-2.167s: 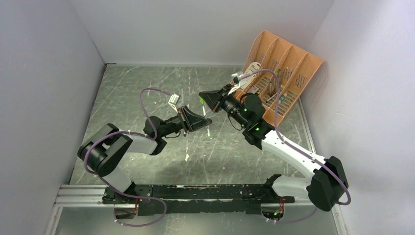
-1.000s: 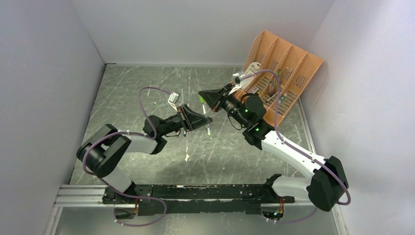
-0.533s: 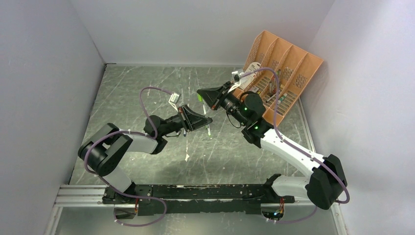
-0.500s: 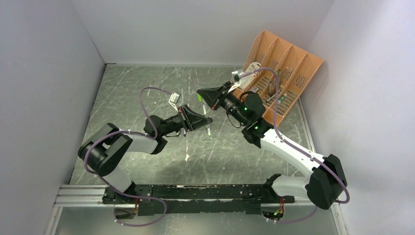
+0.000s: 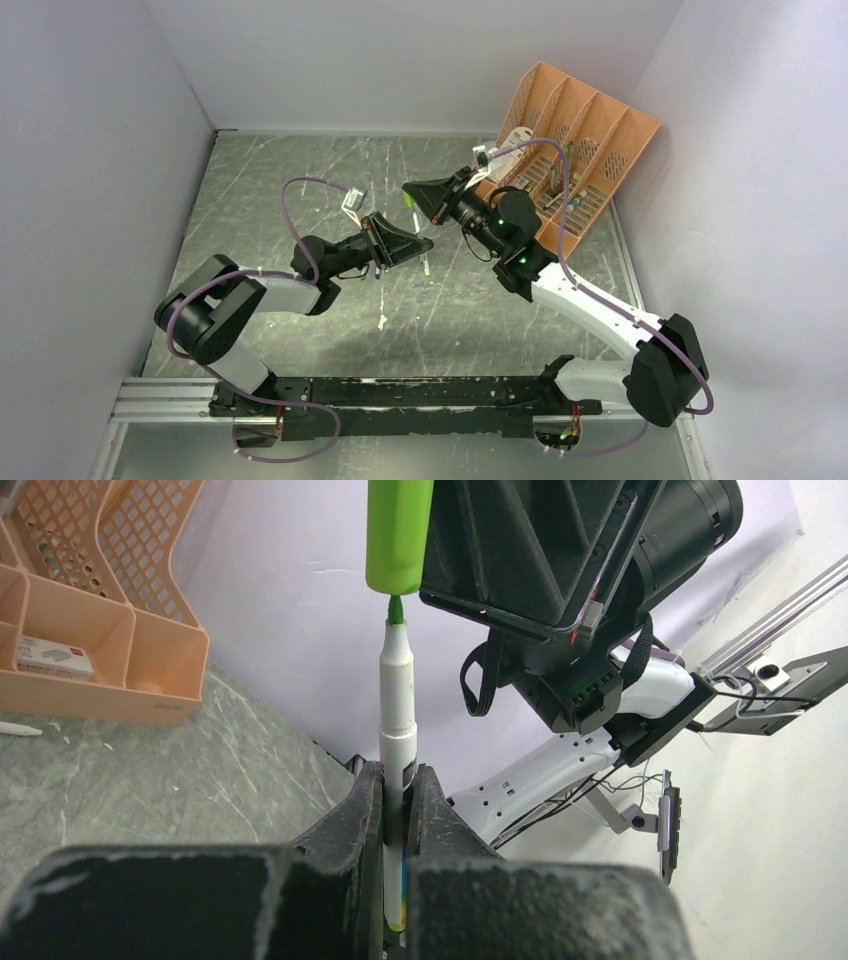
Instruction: Insert the pens into the pen caps
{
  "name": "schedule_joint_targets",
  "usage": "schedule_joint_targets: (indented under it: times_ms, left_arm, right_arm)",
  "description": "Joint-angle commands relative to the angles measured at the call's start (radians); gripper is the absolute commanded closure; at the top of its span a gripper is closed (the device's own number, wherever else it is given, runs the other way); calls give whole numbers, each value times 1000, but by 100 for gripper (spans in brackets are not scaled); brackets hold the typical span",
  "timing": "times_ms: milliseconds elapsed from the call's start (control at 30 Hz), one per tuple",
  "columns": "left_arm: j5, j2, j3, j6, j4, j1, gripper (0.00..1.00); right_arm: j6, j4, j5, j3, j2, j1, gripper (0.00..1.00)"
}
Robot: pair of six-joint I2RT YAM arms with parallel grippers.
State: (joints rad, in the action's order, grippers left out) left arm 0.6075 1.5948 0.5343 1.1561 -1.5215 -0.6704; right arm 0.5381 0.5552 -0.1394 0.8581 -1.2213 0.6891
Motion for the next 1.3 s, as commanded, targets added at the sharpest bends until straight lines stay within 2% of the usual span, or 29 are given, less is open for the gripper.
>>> schedule_joint_targets:
  times_ms: [0, 1267]
  left_arm:
    - [9, -14, 10, -9, -196, -3, 93]
    - [4, -36, 23, -37, -156, -3, 93]
  right_arm:
    - [-17, 3, 14, -3, 17, -2, 100]
    - [-8, -6, 13, -59, 50, -8, 100]
